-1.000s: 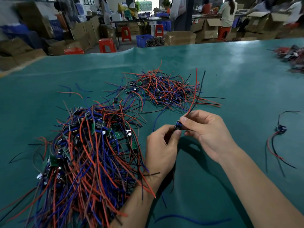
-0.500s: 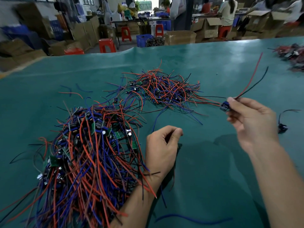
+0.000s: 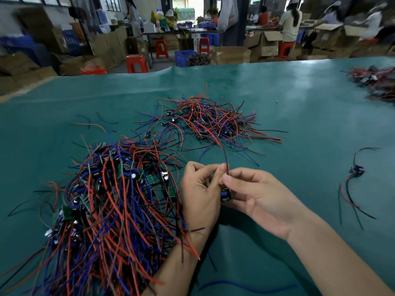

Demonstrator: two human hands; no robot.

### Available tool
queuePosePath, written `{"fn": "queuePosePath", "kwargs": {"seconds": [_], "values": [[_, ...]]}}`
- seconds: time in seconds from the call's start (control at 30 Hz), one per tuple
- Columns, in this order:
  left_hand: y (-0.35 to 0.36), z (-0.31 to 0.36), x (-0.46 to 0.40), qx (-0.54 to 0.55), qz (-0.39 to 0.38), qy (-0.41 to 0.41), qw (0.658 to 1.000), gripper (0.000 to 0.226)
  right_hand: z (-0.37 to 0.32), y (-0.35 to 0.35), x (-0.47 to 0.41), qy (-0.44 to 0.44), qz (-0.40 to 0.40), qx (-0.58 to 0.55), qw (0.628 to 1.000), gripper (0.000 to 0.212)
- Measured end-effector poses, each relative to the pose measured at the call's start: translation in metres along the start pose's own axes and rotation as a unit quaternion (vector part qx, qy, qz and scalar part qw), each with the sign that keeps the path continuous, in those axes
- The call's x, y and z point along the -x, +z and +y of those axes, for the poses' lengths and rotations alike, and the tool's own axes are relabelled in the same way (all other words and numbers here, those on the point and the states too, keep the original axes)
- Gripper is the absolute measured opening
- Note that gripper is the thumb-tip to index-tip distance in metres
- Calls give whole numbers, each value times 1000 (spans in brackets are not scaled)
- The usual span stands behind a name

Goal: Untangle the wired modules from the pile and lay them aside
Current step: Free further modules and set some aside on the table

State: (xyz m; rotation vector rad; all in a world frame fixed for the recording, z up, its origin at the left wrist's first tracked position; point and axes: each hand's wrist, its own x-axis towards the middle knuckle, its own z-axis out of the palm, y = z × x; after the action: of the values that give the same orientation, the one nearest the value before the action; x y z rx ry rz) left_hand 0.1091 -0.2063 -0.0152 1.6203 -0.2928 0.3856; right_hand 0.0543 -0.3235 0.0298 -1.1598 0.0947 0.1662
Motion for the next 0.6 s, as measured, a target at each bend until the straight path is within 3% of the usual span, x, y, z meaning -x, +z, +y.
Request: {"fn": "queuePosePath", "kwargs": {"seconds": [0.1, 0.17, 0.27, 0.33, 0.37, 0.47, 0.53, 0.6], "values": [[2, 0, 3, -32, -48, 32, 998, 32, -4, -6, 5, -28, -10, 34, 999, 18], [3, -1, 3, -47, -58, 41, 996, 47, -14, -15, 8, -60, 24, 95, 993, 24], [5, -1, 2, -2, -29, -22, 999, 54, -50, -46, 20, -84, 106, 262, 956, 31], [4, 0, 3, -7, -30, -27, 999, 53, -82, -77, 29, -52, 156, 439, 883, 21], [4, 0, 3, -13, -33, -21, 999, 52, -98, -93, 30, -18, 184, 527, 829, 13], [3, -1, 2, -25, -36, -13, 999, 50, -127, -115, 18, 58, 249, 733, 630, 16], [3, -2, 2, -42, -34, -5, 999, 48, -126, -102, -6, 2, 250, 765, 593, 23], [3, -3, 1, -49, -37, -2, 998, 42, -112, -72, -42, -72, 207, 763, 608, 19]]}}
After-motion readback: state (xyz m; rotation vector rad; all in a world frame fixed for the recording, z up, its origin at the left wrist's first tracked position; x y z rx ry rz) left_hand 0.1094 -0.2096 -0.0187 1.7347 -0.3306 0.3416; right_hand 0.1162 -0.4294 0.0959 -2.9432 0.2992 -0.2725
